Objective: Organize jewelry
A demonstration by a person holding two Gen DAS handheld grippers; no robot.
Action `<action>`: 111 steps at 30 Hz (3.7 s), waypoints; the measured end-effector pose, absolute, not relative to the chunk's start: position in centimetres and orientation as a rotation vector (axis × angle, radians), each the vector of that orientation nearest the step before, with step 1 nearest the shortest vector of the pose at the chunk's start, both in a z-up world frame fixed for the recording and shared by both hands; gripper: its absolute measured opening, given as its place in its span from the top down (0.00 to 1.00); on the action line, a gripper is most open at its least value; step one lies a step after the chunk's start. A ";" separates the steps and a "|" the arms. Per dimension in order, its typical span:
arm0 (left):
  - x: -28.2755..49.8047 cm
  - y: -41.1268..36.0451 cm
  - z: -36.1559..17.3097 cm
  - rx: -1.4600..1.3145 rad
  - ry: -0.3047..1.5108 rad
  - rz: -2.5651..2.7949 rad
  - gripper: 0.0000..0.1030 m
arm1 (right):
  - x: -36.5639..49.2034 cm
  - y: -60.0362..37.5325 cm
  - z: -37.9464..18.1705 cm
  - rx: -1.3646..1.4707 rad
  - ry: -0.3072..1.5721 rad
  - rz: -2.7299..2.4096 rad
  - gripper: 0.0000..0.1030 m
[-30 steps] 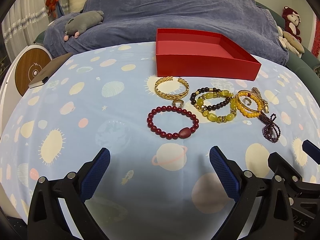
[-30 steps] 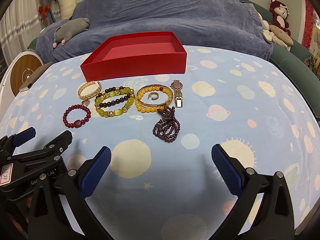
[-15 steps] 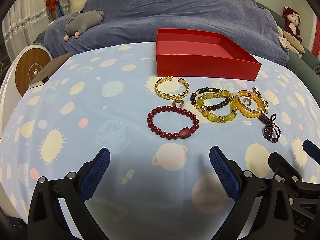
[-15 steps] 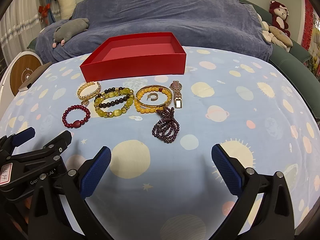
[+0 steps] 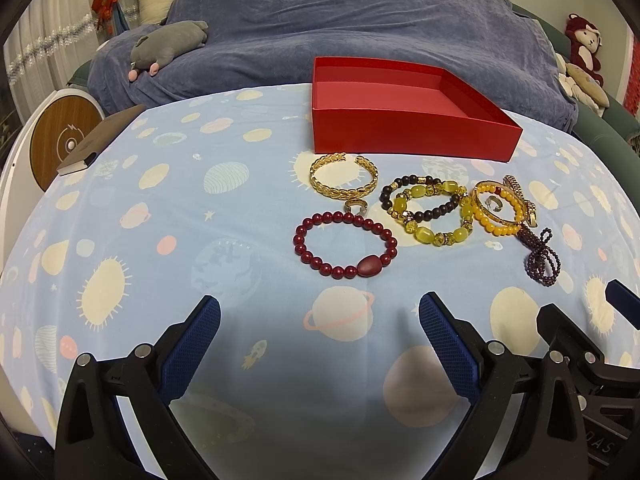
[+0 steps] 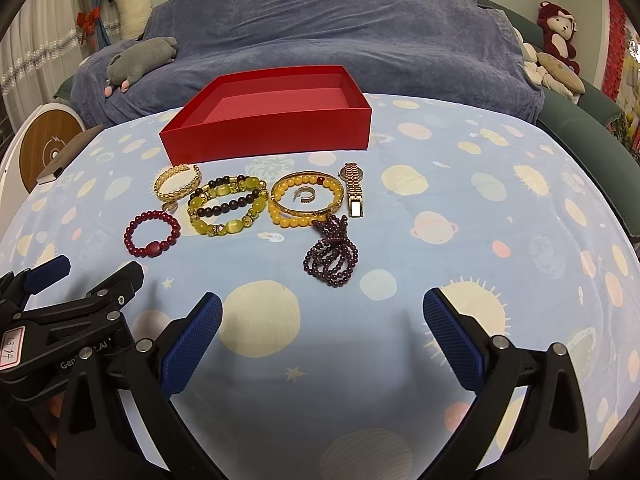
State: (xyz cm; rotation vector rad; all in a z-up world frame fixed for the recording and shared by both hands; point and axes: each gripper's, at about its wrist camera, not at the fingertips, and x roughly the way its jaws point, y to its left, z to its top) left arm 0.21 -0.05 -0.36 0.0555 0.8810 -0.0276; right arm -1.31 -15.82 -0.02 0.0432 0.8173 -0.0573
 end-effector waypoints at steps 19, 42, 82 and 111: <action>0.2 0.0 -0.4 0.053 0.883 -0.028 0.08 | -1.3 -15.8 0.0 0.042 0.818 -0.058 0.07; 2.5 2.5 -0.7 -0.042 0.937 -0.049 0.08 | 0.0 -16.5 0.2 0.072 0.818 -0.067 0.07; 4.7 1.7 0.3 -0.063 0.942 -0.175 0.94 | 2.5 -18.0 -0.5 0.128 0.867 0.013 0.93; 21.2 -3.8 11.1 0.020 0.760 -0.304 0.95 | 20.4 -20.2 9.4 0.121 0.735 0.121 0.93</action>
